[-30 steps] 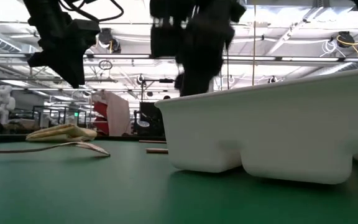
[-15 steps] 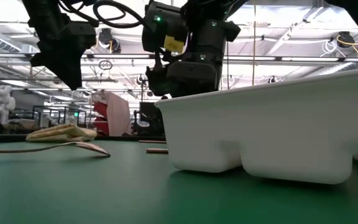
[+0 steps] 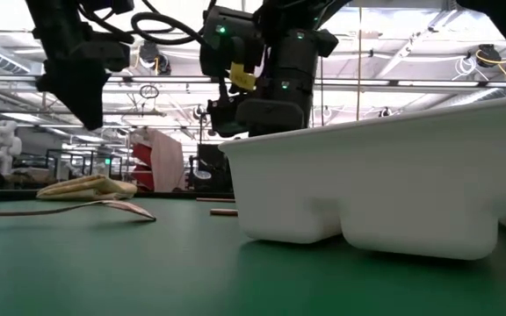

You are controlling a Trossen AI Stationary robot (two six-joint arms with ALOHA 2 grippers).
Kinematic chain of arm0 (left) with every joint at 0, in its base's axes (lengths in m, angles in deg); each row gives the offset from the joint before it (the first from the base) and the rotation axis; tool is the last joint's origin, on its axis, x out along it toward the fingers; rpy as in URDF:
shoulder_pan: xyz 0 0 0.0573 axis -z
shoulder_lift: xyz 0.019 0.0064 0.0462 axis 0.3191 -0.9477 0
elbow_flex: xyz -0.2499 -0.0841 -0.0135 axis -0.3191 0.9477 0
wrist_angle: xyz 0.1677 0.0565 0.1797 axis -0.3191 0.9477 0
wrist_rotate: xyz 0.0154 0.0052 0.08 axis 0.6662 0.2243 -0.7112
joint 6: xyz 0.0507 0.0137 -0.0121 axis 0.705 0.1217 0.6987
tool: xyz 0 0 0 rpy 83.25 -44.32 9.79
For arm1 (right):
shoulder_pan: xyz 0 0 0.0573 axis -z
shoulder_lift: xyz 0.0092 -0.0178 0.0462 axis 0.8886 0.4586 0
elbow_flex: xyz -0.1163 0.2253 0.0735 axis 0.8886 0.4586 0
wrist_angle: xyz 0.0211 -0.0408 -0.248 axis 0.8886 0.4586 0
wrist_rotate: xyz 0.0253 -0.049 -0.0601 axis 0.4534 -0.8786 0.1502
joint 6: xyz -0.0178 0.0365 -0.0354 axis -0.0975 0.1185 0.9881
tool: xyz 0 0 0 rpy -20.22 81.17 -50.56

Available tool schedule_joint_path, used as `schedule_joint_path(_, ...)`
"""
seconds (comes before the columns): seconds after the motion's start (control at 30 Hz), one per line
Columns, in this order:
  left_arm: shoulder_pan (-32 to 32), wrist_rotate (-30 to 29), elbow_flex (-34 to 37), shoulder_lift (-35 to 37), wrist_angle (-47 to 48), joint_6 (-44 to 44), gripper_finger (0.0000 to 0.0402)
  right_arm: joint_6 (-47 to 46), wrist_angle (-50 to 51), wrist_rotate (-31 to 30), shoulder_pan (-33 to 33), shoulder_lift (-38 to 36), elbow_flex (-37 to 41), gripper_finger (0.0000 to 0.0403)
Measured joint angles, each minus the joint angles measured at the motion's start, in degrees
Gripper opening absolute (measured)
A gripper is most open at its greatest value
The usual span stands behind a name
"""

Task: Sort silverware
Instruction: Put the bronze knife into the silverware tray

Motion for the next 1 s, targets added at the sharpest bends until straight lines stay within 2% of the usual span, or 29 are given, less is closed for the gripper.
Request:
schedule_joint_path(0.17,0.0,-0.93,0.0,0.0,1.06,0.0,0.0091,2.69,1.98,-1.17,1.01,1.01,-6.21,0.0004)
schedule_joint_path(0.33,0.0,-1.66,0.0,0.02,1.2,0.0,0.0091,3.97,0.01,-5.47,3.15,1.59,-11.99,0.0002)
schedule_joint_path(0.57,0.0,-2.35,0.0,0.02,1.92,0.42,0.0091,5.37,0.2,-5.59,4.91,1.52,-19.99,0.0003)
schedule_joint_path(0.67,0.0,-2.4,0.0,0.02,2.07,1.07,0.0091,6.42,5.96,-5.16,5.25,1.48,-23.69,0.0004)
schedule_joint_path(0.73,0.0,-2.42,0.0,0.02,2.05,1.05,0.0091,6.74,12.15,-4.95,5.68,1.35,-25.23,0.0022)
schedule_joint_path(0.83,0.0,-2.42,0.0,0.02,2.03,0.92,0.0091,5.4,20.35,-2.63,6.77,1.26,-25.12,0.0071)
schedule_joint_path(1.0,0.0,-2.42,0.0,0.02,2.03,0.96,0.0091,2.23,16.0,-1.44,7.14,1.26,-18.95,0.0176)
